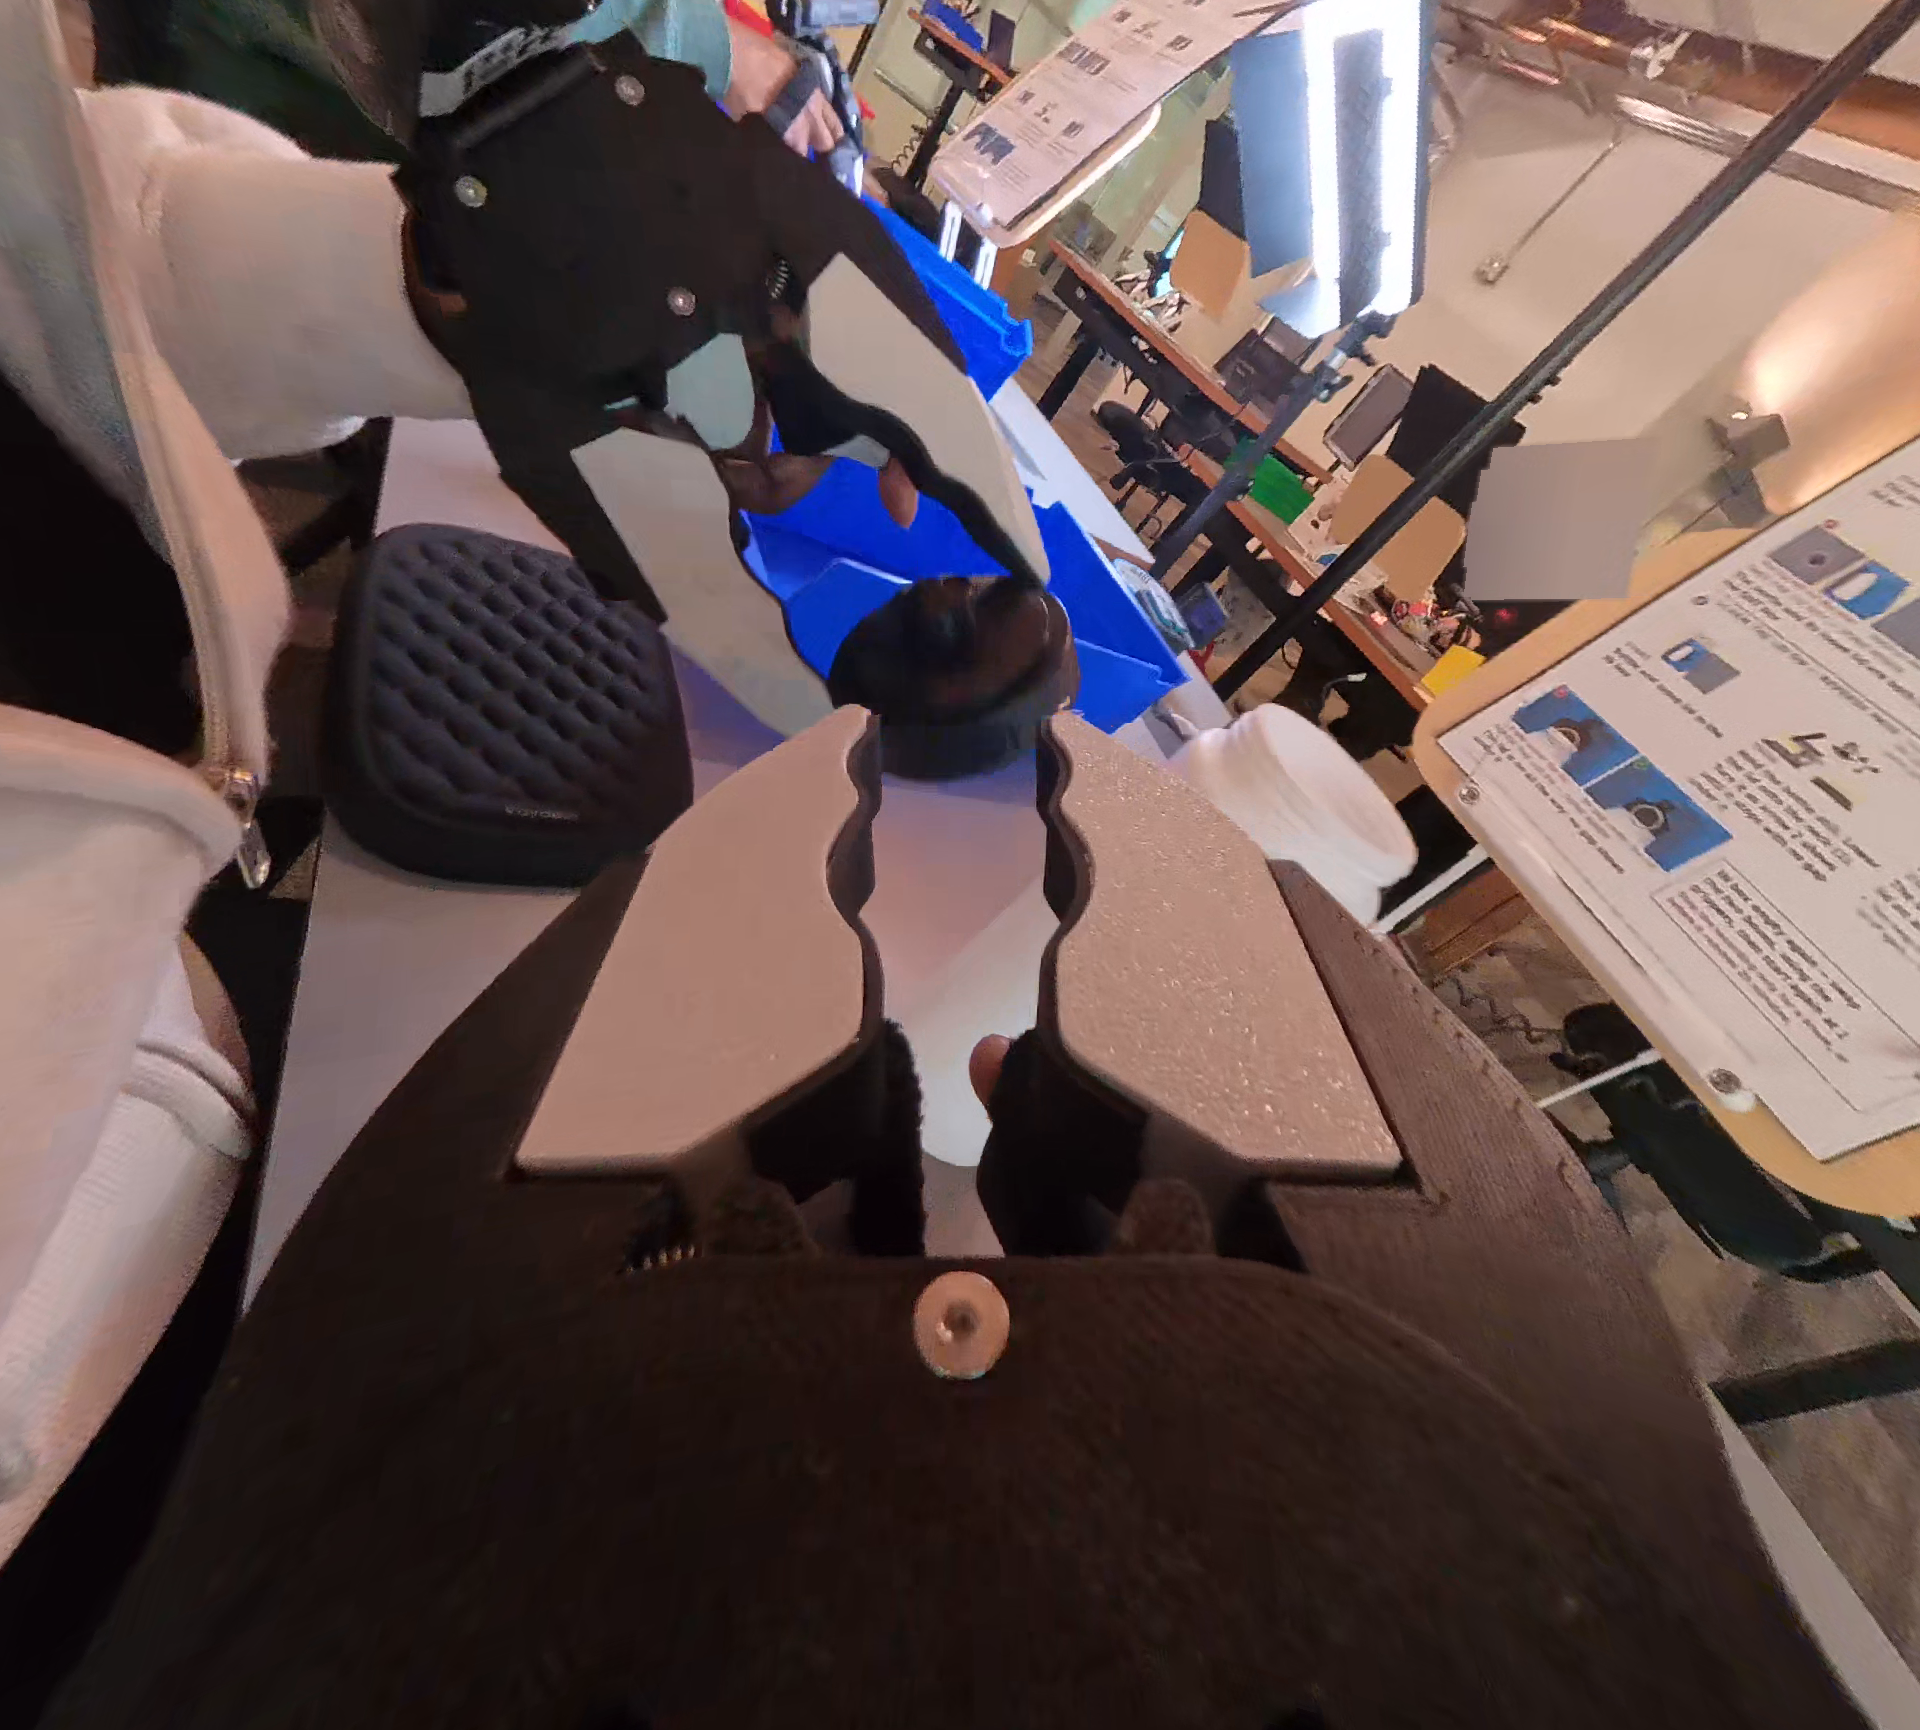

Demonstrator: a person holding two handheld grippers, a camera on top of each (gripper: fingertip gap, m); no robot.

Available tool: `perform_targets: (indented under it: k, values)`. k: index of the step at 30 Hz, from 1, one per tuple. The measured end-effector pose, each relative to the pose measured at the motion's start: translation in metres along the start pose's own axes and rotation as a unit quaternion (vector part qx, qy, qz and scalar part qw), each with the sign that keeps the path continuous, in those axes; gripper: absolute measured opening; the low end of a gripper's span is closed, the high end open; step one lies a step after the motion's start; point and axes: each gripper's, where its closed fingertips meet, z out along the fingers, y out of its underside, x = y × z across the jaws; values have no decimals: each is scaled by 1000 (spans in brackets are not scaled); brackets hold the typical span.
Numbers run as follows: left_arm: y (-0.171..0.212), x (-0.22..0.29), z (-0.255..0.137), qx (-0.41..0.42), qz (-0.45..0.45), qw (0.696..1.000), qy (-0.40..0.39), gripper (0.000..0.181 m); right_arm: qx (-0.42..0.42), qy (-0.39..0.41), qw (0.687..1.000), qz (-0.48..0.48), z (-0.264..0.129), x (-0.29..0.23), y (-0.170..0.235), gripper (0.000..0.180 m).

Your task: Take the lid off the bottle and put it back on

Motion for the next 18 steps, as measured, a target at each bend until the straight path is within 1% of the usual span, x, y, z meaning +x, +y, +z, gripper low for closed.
perform_targets:
  k: [5, 9, 12, 14, 15, 16, 17, 18]
  values:
    - [-6, 27, 10, -9, 41, 998, 52, 68, -31, -43, 998, -31, 26, -22, 13, 30]
    - [-12, 35, 12, -7, 61, 995, 77, 68, -77, -40, 994, -70, 36, -21, 28, 30]
    - [-16, 35, 14, 9, 54, 995, 79, 68, -80, -27, 993, -86, 37, -18, 29, 27]
    - [-26, 27, 12, 53, 15, 996, 66, 70, -44, -9, 997, -59, 33, -10, 21, 26]
    - [-32, 20, 10, 87, -15, 995, 55, 76, -9, 3, 1000, -27, 29, -3, 16, 25]
    - [-39, 13, 6, 131, -53, 989, 44, 80, 32, 7, 999, 23, 23, 4, 9, 24]
    - [-47, 5, 2, 183, -103, 977, 39, 85, 85, 11, 992, 90, 17, 13, 1, 22]
    - [-55, -1, -4, 241, -165, 956, 41, 89, 145, 3, 975, 166, 10, 21, -8, 23]
